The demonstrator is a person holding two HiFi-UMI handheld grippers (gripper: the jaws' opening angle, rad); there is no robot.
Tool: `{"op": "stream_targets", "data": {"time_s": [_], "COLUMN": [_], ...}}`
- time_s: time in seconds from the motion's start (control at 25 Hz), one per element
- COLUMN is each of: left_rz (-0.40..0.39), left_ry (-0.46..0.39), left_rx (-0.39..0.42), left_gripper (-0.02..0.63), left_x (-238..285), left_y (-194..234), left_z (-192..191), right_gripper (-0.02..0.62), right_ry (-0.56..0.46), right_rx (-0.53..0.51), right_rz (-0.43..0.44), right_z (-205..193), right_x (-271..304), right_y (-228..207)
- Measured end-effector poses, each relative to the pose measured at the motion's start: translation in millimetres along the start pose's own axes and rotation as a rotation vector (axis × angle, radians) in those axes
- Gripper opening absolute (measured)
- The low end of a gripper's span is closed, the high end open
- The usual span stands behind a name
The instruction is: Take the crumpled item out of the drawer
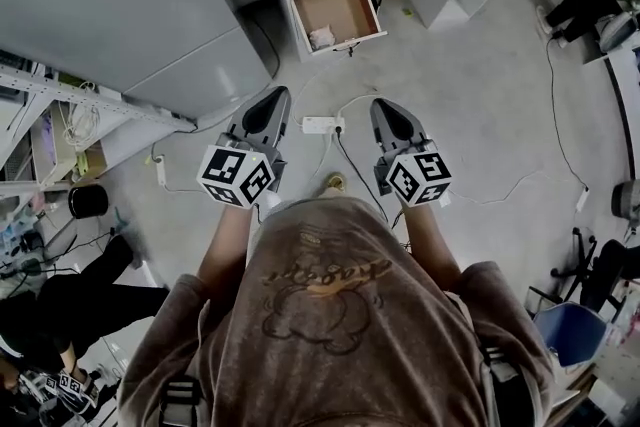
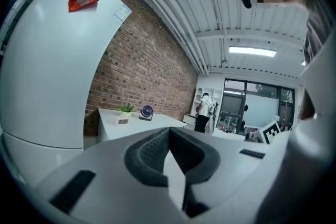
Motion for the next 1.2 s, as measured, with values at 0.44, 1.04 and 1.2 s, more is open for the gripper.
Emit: {"op": "stream_targets", "data": {"time_s": [0.44, 1.04, 1.2], "left_rz": [0.02, -0.107, -0.147], "left_ry": [-0.01, 0.073, 0.093], "left_rx": [-0.015, -0.014, -0.013], "left_gripper": [0.008, 0.008, 0.008], "left_x": [32.2, 130.3, 152.0], "left_y": [21.0, 76.0, 94.5], "left_z": [9.3, 40.0, 48.8], "right_gripper": [-0.002, -0.002, -0.002], "right_ry": [0.021, 0.044, 0.05], "right_rx": [0.012, 0.036, 0.039], "right_rz": [0.009, -0.135, -0.172], "right_z": [-1.6, 11.0, 12.4], "right_x": [31.3, 96.6, 117.7], "right_y": [-18.5, -61.3, -64.0]}}
Point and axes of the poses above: the fingertips, and each gripper's own axes: x forward along the fingers, y to its left, z out of its top, the point moved 2 cm from there along -x, backward along the fingers, and after that the axes turned 15 degrees about -x, right-handed, at the moved point
